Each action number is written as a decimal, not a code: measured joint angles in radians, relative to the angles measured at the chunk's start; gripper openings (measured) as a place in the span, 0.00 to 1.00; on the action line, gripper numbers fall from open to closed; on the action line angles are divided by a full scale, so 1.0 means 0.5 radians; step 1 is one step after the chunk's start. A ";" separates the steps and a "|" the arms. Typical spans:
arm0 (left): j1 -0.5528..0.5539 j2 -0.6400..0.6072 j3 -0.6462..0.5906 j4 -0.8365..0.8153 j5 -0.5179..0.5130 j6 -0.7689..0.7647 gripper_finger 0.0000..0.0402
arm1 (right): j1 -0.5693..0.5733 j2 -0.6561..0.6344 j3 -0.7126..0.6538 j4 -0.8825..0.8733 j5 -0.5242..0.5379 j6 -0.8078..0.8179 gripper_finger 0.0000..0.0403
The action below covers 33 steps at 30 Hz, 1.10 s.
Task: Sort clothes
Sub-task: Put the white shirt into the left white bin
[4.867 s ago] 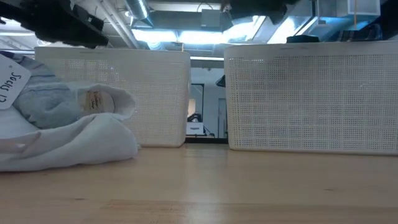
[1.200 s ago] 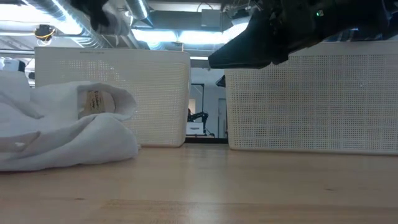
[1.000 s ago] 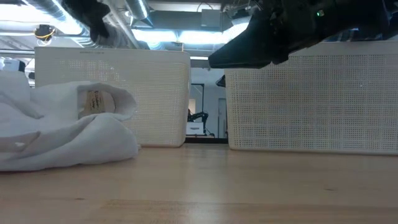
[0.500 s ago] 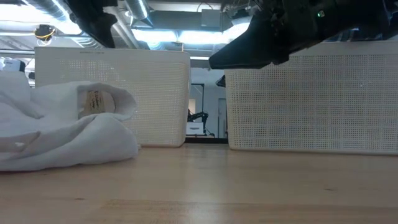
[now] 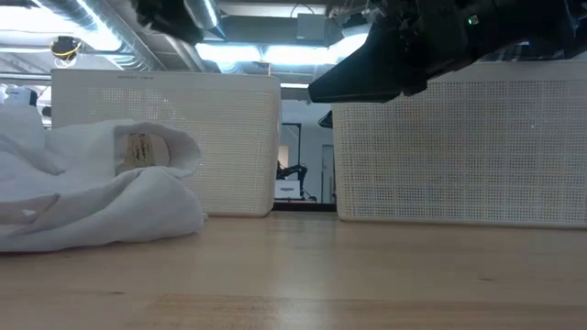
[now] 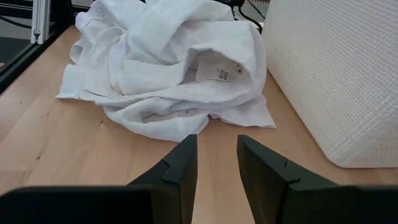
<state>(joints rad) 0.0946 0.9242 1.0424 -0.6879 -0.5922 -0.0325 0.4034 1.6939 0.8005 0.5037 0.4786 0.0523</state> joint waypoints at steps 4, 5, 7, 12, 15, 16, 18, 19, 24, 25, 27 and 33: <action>-0.208 0.044 0.000 0.123 0.298 0.012 0.52 | 0.000 0.000 0.000 -0.013 0.000 0.040 0.29; -0.271 0.066 0.000 0.123 0.323 0.003 0.52 | 0.000 0.000 0.000 -0.014 0.000 0.044 0.29; -0.391 0.117 0.000 0.120 0.331 -0.032 0.52 | 0.004 0.000 0.000 -0.016 0.000 0.049 0.29; -0.688 0.297 0.000 0.044 0.329 -0.170 0.52 | 0.004 0.000 0.000 -0.017 0.000 0.050 0.29; -0.843 0.398 0.000 -0.035 0.329 -0.316 0.52 | 0.004 0.000 0.000 -0.020 0.000 0.050 0.29; -0.889 0.430 0.000 -0.073 0.329 -0.393 0.52 | 0.004 0.000 0.000 -0.022 0.000 0.050 0.29; -0.973 0.488 0.000 -0.154 0.329 -0.545 0.52 | 0.004 0.000 0.000 -0.024 0.000 0.051 0.29; -1.016 0.514 0.000 -0.203 0.330 -0.630 0.52 | 0.004 0.000 0.000 -0.024 0.000 0.051 0.29; -1.221 0.618 0.000 -0.475 0.343 -1.001 0.52 | 0.004 0.000 0.000 -0.023 0.000 0.066 0.29; -1.256 0.633 0.000 -0.526 0.351 -1.067 0.52 | 0.004 0.000 0.000 -0.023 0.000 0.066 0.29; -1.323 0.660 0.000 -0.591 0.362 -1.178 0.52 | 0.004 0.000 0.000 -0.021 0.000 0.067 0.29; -1.542 0.728 -0.050 -0.585 0.493 -1.284 0.52 | 0.004 0.000 0.000 -0.013 0.000 0.066 0.29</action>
<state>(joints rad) -0.6765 1.2882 1.0175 -0.9806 -0.3456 -0.6743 0.4053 1.6939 0.8005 0.4971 0.4786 0.0853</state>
